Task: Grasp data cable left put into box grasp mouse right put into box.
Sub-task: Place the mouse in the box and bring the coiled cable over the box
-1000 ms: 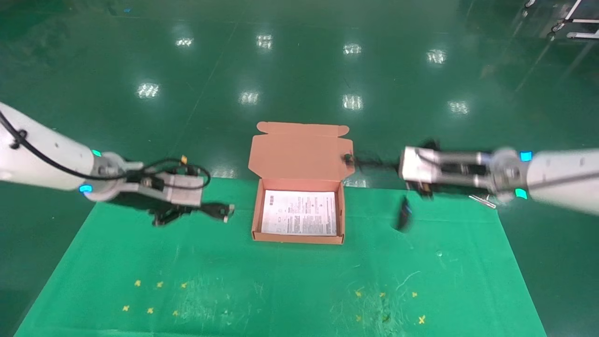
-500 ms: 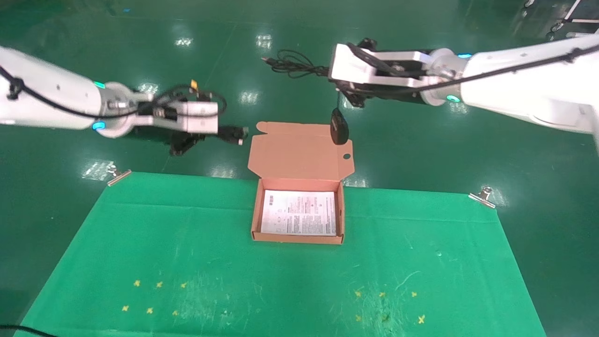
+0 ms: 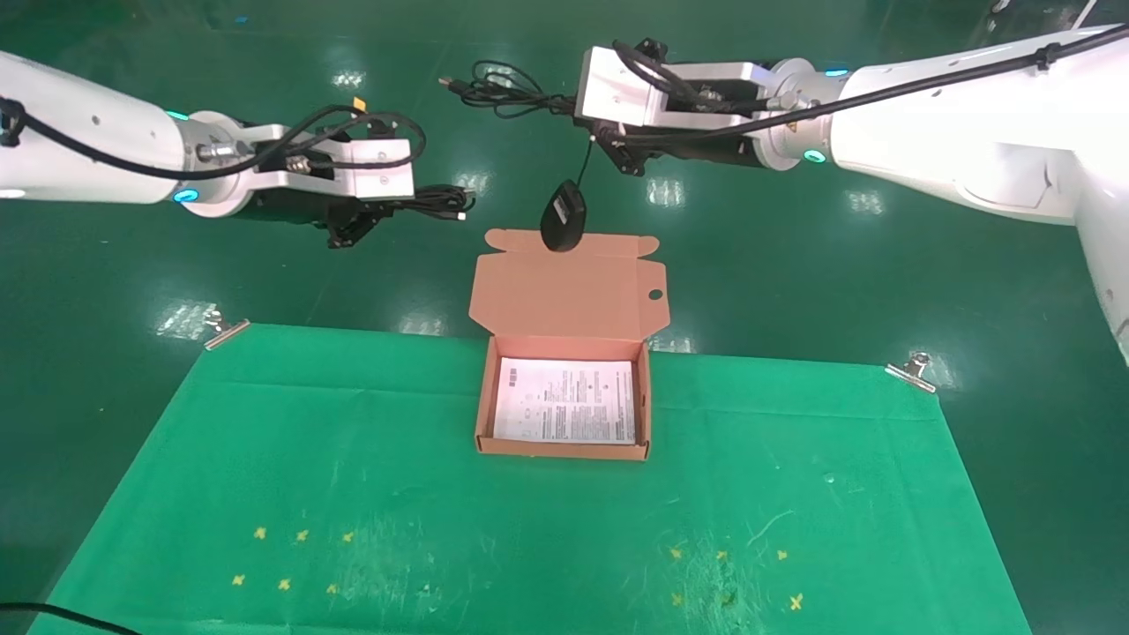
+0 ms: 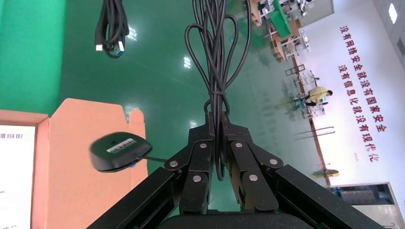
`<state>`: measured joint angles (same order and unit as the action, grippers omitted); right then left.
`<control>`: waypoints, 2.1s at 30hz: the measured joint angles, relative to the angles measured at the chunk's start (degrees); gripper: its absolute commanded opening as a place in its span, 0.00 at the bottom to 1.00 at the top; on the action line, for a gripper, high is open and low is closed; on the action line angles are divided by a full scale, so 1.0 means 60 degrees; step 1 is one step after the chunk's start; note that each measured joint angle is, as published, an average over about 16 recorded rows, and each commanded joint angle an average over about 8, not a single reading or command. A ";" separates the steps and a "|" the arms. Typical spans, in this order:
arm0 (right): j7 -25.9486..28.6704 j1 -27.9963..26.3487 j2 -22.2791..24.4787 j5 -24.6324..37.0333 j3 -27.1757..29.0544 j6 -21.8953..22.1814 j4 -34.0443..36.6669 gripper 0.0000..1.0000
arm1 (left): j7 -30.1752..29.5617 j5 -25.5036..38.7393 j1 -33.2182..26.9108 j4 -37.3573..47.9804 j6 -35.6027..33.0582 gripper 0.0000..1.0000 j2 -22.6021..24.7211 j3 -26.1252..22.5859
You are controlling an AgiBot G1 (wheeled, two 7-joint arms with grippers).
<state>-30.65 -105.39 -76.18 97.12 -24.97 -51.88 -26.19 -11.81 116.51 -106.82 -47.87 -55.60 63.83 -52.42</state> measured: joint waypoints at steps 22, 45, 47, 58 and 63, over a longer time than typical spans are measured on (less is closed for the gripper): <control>0.0396 0.1044 -0.0247 -0.0100 -0.0919 0.0308 -0.0133 0.00 | -0.2034 0.1184 0.0410 -0.1130 -0.0832 0.00 -0.0807 -0.0327; 0.2312 0.2012 -0.0367 -0.1286 -0.4021 0.1738 -0.1343 0.00 | -0.3755 0.2162 0.0722 -0.2682 -0.1372 0.00 -0.1322 -0.0460; 0.2451 0.2066 -0.0373 -0.1491 -0.4307 0.1898 -0.1452 0.00 | -0.3770 0.2170 0.0727 -0.2700 -0.1377 0.00 -0.1326 -0.0461; 0.3329 0.2295 -0.0381 -0.2634 -0.5768 0.2719 -0.1339 0.00 | -0.3800 0.2187 0.0735 -0.2736 -0.1385 0.00 -0.1335 -0.0462; 0.4061 0.2333 -0.0380 -0.3011 -0.6352 0.2935 -0.0825 0.00 | -0.3803 0.2188 0.0736 -0.2739 -0.1386 0.00 -0.1336 -0.0462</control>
<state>-6.28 -91.39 -78.46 79.05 -63.09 -34.27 -31.14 -34.63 129.64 -102.41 -64.30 -63.92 55.82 -55.19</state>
